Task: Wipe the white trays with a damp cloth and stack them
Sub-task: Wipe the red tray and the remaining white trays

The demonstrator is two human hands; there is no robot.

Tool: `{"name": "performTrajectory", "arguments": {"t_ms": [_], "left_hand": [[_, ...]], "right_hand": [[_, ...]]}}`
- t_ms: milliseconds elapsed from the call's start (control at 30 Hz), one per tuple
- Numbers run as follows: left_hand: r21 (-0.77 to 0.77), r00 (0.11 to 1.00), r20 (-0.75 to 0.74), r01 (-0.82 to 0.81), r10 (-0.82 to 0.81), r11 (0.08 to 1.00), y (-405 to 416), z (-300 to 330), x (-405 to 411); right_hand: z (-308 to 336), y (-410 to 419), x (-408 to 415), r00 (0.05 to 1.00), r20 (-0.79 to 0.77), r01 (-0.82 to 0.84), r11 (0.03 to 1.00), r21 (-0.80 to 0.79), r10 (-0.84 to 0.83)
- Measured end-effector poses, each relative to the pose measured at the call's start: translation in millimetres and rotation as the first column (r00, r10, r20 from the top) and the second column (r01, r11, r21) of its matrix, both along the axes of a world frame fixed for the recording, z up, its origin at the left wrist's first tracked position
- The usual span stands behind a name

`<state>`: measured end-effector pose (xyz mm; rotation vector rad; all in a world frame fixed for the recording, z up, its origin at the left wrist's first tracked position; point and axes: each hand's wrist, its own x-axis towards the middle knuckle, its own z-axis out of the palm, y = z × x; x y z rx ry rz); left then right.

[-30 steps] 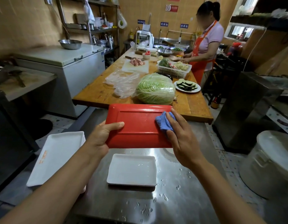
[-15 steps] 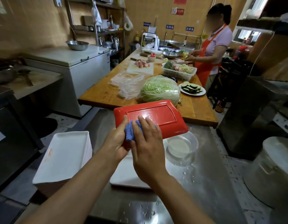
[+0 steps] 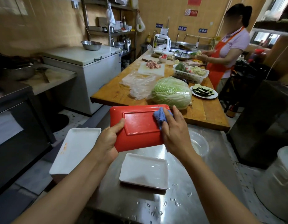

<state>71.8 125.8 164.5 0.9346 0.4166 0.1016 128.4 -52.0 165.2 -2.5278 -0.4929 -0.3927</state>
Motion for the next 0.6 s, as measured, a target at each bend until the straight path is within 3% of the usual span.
{"name": "performTrajectory", "arguments": {"t_ms": [133, 400, 467, 533, 600], "left_hand": [[-0.025, 1.0, -0.002, 0.022, -0.022, 0.999, 16.9, -4.3, -10.9], [0.027, 0.997, 0.001, -0.076, 0.076, 0.997, 76.0, -7.0, -40.0], [0.158, 0.983, 0.06, -0.179, 0.171, 0.971, 92.4, -2.3, -46.5], [0.378, 0.964, 0.131, -0.263, 0.229, 0.888, 105.1, 4.6, -52.9], [0.705, 0.952, 0.211, -0.307, 0.223, 0.639, 116.8, 9.0, -59.5]], "right_hand": [[-12.7, 3.3, -1.3, 0.999, -0.031, 0.034, 0.97, 0.242, -0.027], [-18.9, 28.2, -11.1, 0.999, 0.03, 0.008, 0.942, 0.334, -0.019], [-18.9, 37.6, -12.6, 1.0, 0.026, -0.018, 0.939, 0.344, 0.01], [-19.4, 50.4, -15.0, 0.998, 0.023, -0.055, 0.941, 0.334, 0.05], [-21.1, 64.6, -18.4, 0.996, 0.013, -0.089, 0.942, 0.323, 0.089]]}}
